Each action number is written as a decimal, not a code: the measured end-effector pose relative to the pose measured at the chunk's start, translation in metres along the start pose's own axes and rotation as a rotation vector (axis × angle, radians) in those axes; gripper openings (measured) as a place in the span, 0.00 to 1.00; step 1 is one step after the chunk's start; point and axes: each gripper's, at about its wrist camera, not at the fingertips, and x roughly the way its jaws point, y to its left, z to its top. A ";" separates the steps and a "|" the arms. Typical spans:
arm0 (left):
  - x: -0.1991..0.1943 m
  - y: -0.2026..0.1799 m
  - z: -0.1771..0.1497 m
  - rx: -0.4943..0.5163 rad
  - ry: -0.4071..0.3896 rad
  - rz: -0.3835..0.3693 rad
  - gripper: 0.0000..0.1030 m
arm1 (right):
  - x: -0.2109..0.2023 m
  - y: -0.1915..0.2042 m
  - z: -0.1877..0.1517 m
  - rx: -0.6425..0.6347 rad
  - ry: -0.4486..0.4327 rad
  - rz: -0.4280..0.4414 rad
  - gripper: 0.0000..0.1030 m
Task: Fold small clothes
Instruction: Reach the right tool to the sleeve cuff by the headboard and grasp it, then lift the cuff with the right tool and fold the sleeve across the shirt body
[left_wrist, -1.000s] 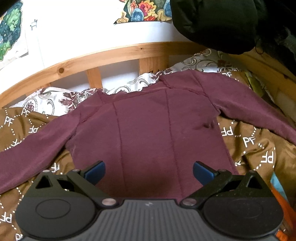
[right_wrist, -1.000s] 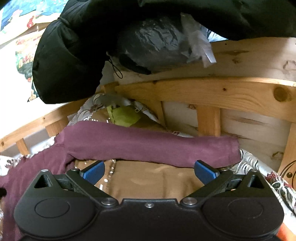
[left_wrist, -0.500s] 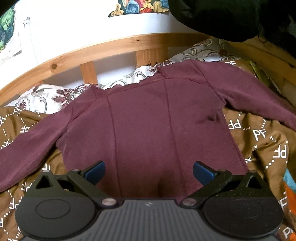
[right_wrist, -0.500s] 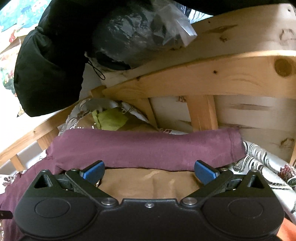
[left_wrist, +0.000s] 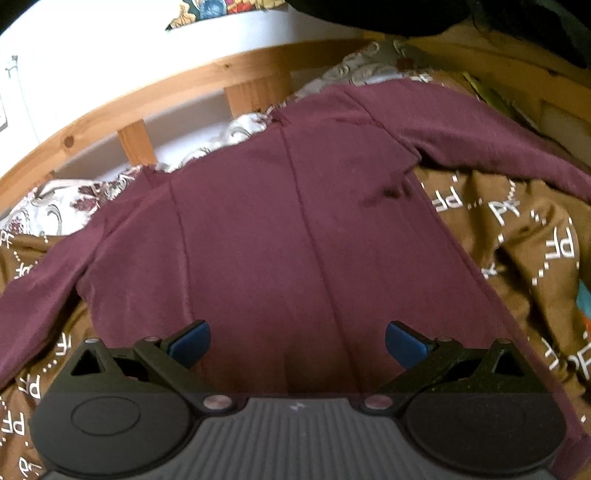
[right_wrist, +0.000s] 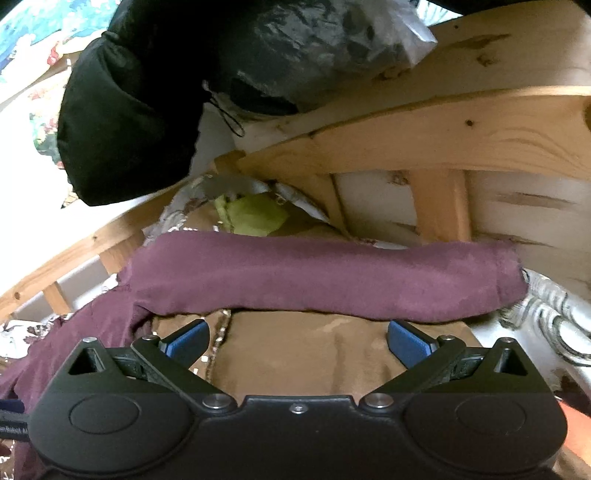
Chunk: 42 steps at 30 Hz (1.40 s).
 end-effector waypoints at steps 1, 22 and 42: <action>0.000 0.000 -0.002 -0.003 0.004 -0.004 1.00 | -0.002 -0.003 0.000 0.017 0.005 -0.017 0.99; -0.028 -0.004 -0.003 0.047 -0.055 -0.036 1.00 | 0.010 -0.066 0.012 0.499 -0.065 -0.306 0.65; -0.063 0.059 -0.001 -0.020 -0.073 0.019 1.00 | -0.015 -0.028 0.032 0.175 -0.230 -0.304 0.04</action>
